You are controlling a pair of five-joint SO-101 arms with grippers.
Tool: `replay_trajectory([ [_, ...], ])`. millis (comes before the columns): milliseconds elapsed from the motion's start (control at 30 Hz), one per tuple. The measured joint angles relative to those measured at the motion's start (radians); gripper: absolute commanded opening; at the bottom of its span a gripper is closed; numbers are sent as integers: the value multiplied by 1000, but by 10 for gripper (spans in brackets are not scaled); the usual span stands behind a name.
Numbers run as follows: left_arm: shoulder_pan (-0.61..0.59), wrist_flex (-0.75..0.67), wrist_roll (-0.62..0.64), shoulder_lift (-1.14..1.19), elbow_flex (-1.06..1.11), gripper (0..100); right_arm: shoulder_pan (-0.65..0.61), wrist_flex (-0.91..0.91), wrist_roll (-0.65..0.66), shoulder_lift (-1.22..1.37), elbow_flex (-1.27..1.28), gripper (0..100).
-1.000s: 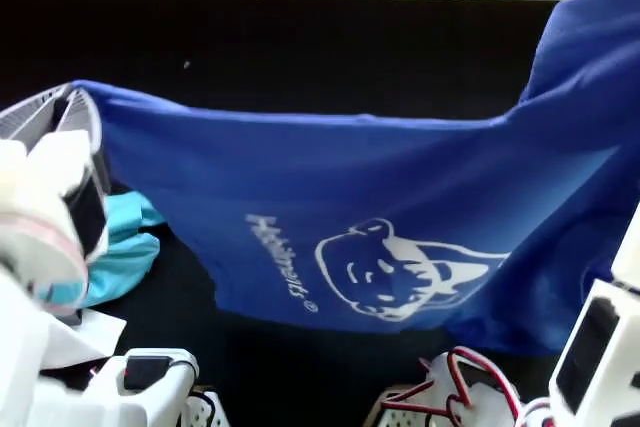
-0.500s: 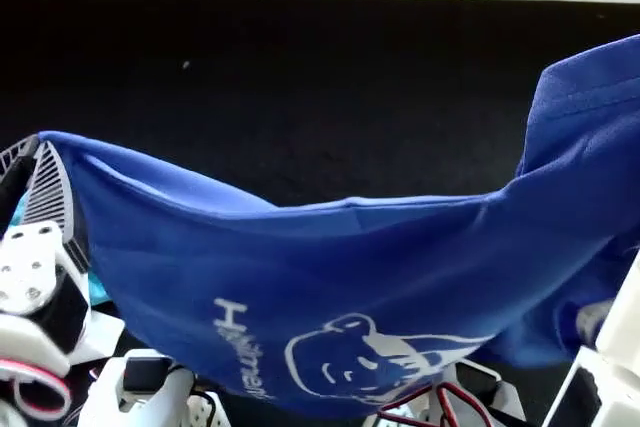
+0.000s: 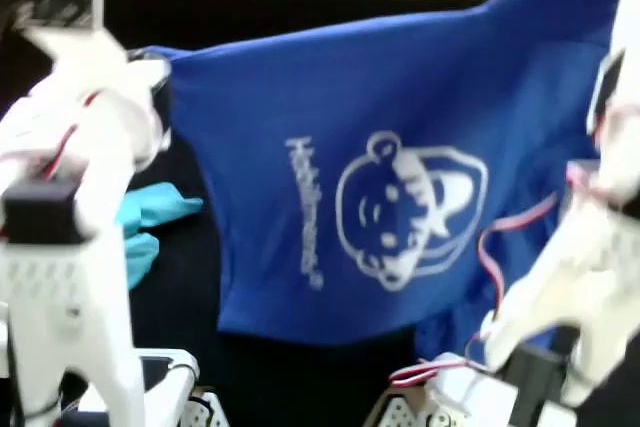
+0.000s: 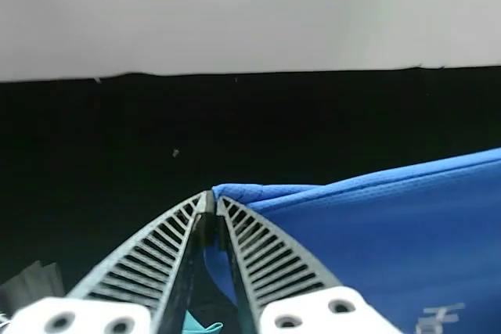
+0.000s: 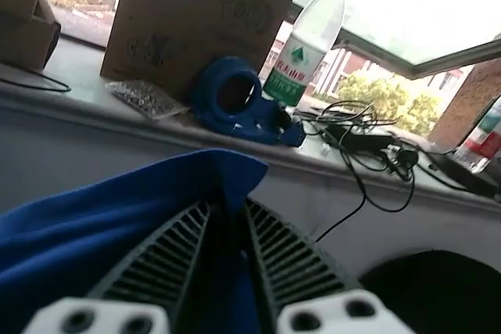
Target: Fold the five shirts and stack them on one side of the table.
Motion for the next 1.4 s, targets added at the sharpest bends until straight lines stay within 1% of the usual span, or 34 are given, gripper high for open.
replay_trajectory([
  [100,0,-64,0,138,-26,8,-32,-66,0,110,14,5],
  [233,8,-69,-11,390,-201,8,-68,-157,0,261,14,5],
  [400,11,5,-31,735,-551,8,-98,-229,0,384,20,5],
  [600,11,135,-100,1069,-1017,8,-118,-307,0,440,20,5],
  [667,11,167,-107,1171,-1129,8,-126,-313,0,474,26,5],
  [767,11,189,-110,1315,-1221,8,-140,-311,0,542,29,5],
  [900,11,189,-110,1441,-1280,8,-158,-247,0,623,29,5],
  [1067,11,227,-110,1513,-1292,8,-167,-98,-3,701,29,5],
  [1233,28,338,-110,1516,-1293,8,-164,64,-117,701,29,5],
  [1400,29,499,-110,1514,-1293,8,-164,270,-143,695,29,5],
])
